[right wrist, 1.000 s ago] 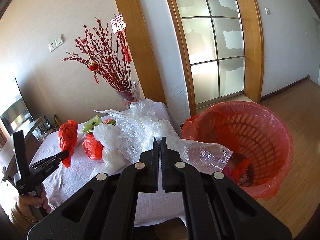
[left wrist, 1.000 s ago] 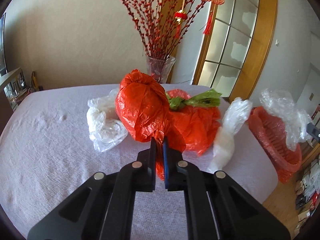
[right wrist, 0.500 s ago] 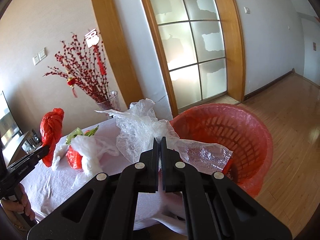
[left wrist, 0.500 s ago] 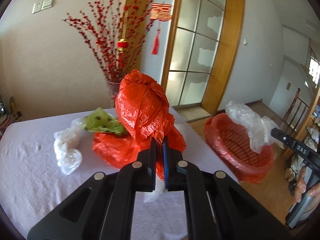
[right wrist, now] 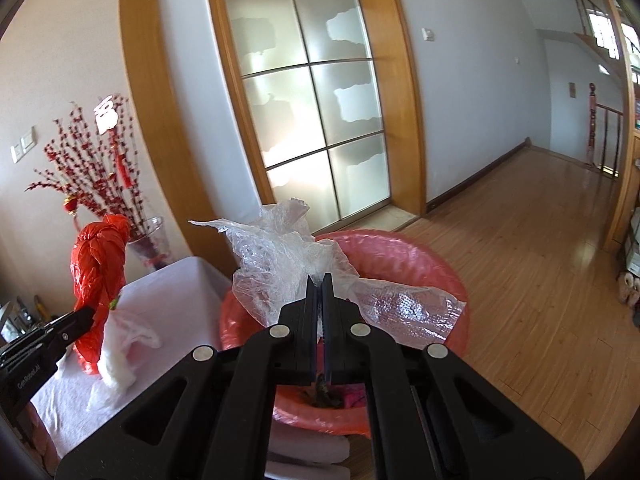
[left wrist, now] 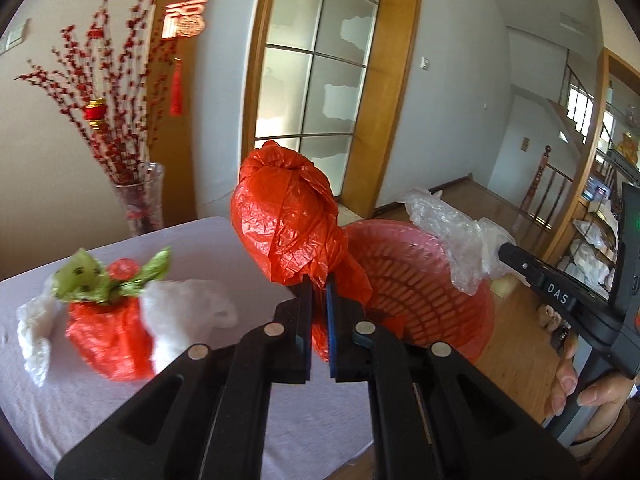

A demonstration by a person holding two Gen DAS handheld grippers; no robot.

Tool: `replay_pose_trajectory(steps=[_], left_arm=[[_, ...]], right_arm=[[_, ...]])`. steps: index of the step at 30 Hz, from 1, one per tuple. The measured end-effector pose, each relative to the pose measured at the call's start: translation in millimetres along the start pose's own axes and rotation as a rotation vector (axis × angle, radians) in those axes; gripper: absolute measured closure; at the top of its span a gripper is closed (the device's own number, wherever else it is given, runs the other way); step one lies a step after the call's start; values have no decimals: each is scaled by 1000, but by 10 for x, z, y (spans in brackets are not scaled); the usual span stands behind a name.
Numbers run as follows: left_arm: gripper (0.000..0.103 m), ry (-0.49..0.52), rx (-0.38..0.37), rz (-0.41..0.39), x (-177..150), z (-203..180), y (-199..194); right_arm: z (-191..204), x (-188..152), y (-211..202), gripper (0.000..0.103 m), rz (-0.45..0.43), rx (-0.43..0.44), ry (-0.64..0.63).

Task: Collect trash
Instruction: 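Carry the clear bag and orange bag over the red basket and release both, then return both grippers to the table and grasp the white bag with the right gripper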

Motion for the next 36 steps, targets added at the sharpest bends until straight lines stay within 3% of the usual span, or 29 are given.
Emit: replay_pose_trajectory(steps=[9,18,21,22,27,29,33,36], left_arm=[[96,46,-93,24,156,-454,525],[92,60,-147,69,117,-758,980],[71,51,-137,87,69,-768,1104],[65,46,-132,92,48,-752,1121],[51,14,-76,96,-68,-591,1070],[38,1,-50,82,-100,-516,994],[32,-7,9,65,-153,-372,798],[28,-34,45,63,-208,-208,630]], right_arm=[[-288,122,128,101,-28,-55,48],[-485,253,326,99,-21,-45,114],[-553,263,399,87,-2,-45,133],[-576,257,407,78,2,-46,139],[-631,174,349,57,-6,-58,139],[-607,140,329,50,-7,-65,123],[-510,114,301,42,-13,-83,46],[-424,83,243,28,-24,-82,8]])
Point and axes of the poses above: each gripper's, at about its wrist camera, not at the fingertips, and y roughly the way its jaws point, z to its left, x to its top, the point moved 2 cm from there along y, roughly the way its jaws point, and after that the axes turned 11 degrees about y, right-handed, at the moved point
